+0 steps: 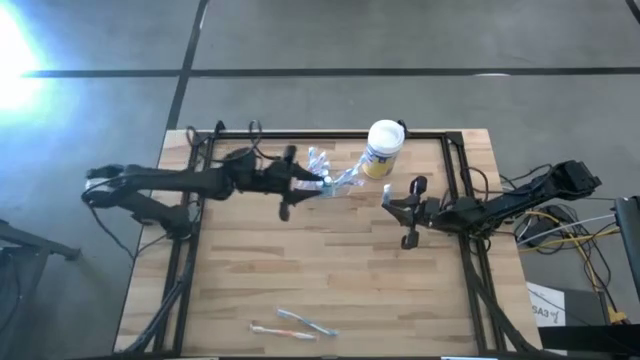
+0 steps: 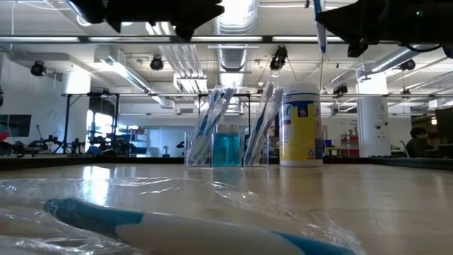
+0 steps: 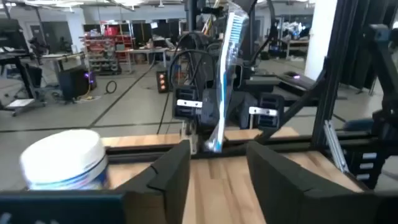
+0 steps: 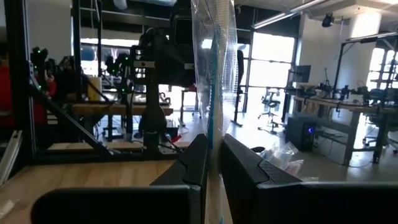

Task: Pick & Place toothbrushing station
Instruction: Put the blue toothbrush into the right section of the transparent organizer

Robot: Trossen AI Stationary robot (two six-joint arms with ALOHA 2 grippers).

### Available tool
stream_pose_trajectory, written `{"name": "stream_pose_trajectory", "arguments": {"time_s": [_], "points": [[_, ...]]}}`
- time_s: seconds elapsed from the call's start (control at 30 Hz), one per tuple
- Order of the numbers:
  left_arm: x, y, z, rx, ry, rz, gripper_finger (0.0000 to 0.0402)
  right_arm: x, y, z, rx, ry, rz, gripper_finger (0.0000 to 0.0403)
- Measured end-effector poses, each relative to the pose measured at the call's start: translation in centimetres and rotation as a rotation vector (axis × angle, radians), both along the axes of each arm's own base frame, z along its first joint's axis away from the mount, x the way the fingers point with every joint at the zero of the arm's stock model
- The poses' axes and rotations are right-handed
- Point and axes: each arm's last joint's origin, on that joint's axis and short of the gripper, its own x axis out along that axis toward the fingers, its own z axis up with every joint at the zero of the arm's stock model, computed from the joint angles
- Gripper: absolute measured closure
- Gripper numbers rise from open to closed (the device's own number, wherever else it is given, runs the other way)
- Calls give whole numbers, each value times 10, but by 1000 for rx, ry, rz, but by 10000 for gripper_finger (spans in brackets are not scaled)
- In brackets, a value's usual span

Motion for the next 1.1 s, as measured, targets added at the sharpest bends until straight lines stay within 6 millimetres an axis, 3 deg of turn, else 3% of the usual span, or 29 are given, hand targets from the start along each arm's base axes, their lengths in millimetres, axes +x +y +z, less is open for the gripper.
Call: {"name": "stream_pose_trajectory", "arguments": {"time_s": [0.23, 0.63, 0.87, 1.1], "points": [[45, 2, 10, -38, -42, -18, 202, 5, 1, 6, 1, 9, -2, 374], [108, 0, 11, -59, -27, -123, 199, 10, 2, 5, 10, 21, -6, 374], [131, -2, 7, -61, -5, -154, 200, 15, 3, 7, 24, 25, -3, 374], [141, -10, 4, -39, -4, -186, 201, 29, 6, 10, 15, 46, -4, 374]]}}
